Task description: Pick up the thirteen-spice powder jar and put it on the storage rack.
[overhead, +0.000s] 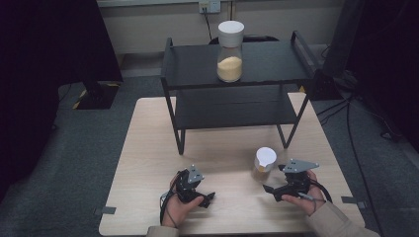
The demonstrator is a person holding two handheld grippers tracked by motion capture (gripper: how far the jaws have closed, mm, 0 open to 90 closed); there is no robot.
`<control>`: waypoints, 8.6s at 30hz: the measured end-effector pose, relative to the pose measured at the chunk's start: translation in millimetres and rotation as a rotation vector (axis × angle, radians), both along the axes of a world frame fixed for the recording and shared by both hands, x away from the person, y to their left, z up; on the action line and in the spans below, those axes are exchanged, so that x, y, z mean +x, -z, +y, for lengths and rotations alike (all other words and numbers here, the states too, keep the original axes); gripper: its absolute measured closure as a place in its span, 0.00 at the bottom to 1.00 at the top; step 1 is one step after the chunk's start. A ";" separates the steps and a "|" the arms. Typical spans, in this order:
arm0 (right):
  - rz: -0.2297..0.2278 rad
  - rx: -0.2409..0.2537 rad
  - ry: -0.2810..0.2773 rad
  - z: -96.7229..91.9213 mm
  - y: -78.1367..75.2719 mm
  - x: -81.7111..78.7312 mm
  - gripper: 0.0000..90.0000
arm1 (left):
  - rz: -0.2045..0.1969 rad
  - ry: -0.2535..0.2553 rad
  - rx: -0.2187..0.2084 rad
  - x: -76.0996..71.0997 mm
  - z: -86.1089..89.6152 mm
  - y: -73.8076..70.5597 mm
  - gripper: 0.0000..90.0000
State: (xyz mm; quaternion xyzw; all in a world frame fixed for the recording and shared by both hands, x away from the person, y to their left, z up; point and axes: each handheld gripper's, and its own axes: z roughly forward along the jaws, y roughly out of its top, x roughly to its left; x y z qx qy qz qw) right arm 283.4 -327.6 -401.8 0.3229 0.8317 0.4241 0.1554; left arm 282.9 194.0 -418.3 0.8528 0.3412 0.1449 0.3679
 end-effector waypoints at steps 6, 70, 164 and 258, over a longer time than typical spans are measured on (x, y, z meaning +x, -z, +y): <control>-0.019 0.021 -0.011 4.1 0.6 6.1 0.02 | 0.000 0.000 0.000 0.0 0.0 0.0 0.00; -0.136 0.092 -0.026 10.7 14.6 13.8 0.34 | 0.001 0.000 0.000 0.1 0.0 -0.1 0.00; -0.081 0.106 -0.123 13.6 -183.4 62.3 0.34 | 0.000 0.000 -0.002 0.1 0.2 0.1 0.00; -0.217 0.091 0.013 54.1 -307.1 95.8 0.34 | 0.000 0.012 0.000 2.2 1.5 -0.2 0.00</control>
